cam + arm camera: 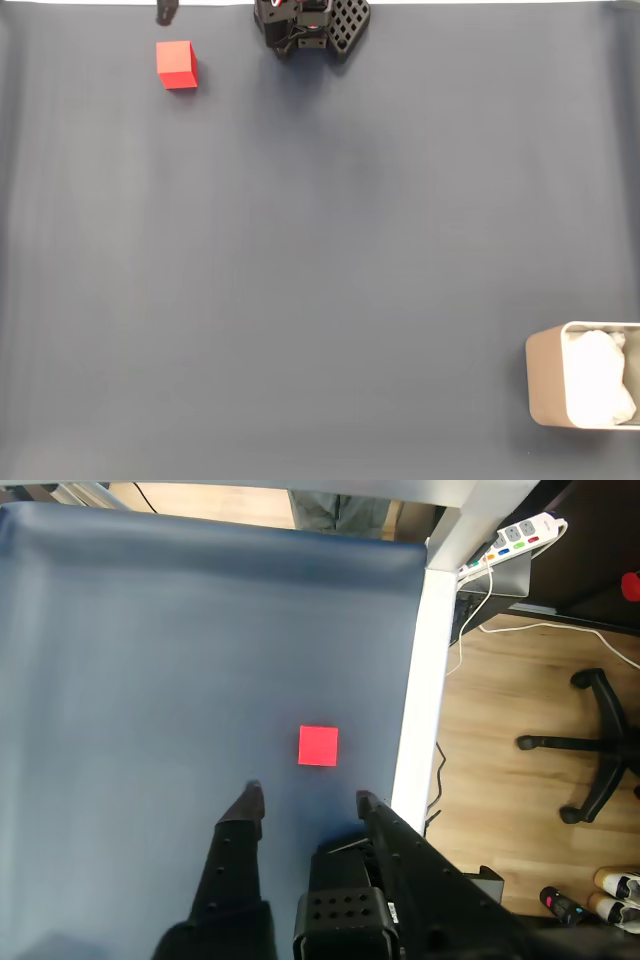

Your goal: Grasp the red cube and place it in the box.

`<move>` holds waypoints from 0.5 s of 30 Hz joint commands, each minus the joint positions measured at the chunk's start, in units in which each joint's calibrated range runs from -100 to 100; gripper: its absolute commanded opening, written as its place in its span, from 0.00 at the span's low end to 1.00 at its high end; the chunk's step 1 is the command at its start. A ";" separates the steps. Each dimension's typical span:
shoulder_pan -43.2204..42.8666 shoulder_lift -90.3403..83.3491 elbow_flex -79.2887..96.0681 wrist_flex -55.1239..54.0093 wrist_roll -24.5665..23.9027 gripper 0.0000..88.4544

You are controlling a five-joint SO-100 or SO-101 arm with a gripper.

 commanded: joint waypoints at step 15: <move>0.96 -6.15 17.12 -13.44 -0.10 0.37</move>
